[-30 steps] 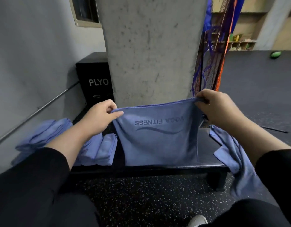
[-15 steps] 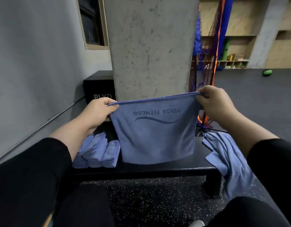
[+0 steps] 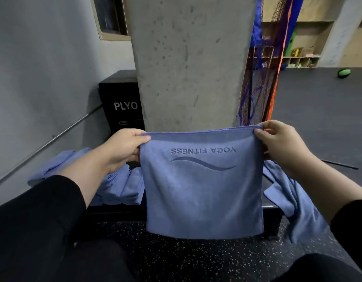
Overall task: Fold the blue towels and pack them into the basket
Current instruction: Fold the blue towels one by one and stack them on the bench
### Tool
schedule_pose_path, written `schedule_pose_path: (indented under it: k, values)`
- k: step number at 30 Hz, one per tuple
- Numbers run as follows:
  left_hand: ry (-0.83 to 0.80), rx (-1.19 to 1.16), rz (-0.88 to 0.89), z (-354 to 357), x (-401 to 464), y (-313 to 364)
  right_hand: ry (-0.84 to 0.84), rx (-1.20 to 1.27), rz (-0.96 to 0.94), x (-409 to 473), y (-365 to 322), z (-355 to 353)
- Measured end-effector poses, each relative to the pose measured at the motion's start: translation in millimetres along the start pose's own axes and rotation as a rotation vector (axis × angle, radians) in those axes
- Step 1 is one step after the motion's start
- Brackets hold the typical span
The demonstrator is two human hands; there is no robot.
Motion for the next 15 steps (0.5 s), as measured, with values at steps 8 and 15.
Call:
schedule_pose_path:
  k: [8, 15]
  values:
    - [0.288, 0.532, -0.033, 20, 163, -56, 0.011, -0.542, 0.058, 140, 72, 75]
    - [-0.319, 1.127, 0.087, 133, 105, -214, -0.549, -0.826, 0.029, 22, 208, 185]
Point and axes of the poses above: each hand's wrist, its own x-axis towards the middle knuckle, its own z-axis out of the palm, y = z × x, the point moved 4 cm from there along x, towards the middle knuckle, and after that the axes turned 4 degrees about -x, right-handed, at the moved point
